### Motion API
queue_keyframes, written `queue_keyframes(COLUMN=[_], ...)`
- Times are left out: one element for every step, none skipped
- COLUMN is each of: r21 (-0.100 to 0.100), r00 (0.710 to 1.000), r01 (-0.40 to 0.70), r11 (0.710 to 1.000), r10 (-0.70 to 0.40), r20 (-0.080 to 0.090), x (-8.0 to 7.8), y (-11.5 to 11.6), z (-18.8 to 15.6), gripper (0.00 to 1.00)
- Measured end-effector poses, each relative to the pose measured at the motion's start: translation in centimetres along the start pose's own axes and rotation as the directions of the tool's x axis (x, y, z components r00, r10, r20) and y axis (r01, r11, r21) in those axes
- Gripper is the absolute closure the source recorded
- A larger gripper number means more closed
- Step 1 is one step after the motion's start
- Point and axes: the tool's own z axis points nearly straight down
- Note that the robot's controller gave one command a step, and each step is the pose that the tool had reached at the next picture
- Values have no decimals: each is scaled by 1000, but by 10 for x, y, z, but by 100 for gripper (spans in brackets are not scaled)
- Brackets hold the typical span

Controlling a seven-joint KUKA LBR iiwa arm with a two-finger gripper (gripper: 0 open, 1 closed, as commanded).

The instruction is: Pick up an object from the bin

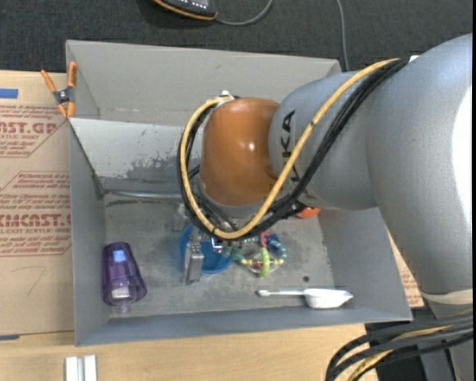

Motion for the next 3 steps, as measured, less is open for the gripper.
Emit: queue_keyframes(r21=[0,0,0], r00=[1000,992,1000], r01=[0,128,-27], r11=[1000,992,1000], r10=[0,-128,27], r20=[0,3,-2], x=[0,-6,0], y=[0,-8,-20], z=[0,-25,8], gripper=[0,0,0])
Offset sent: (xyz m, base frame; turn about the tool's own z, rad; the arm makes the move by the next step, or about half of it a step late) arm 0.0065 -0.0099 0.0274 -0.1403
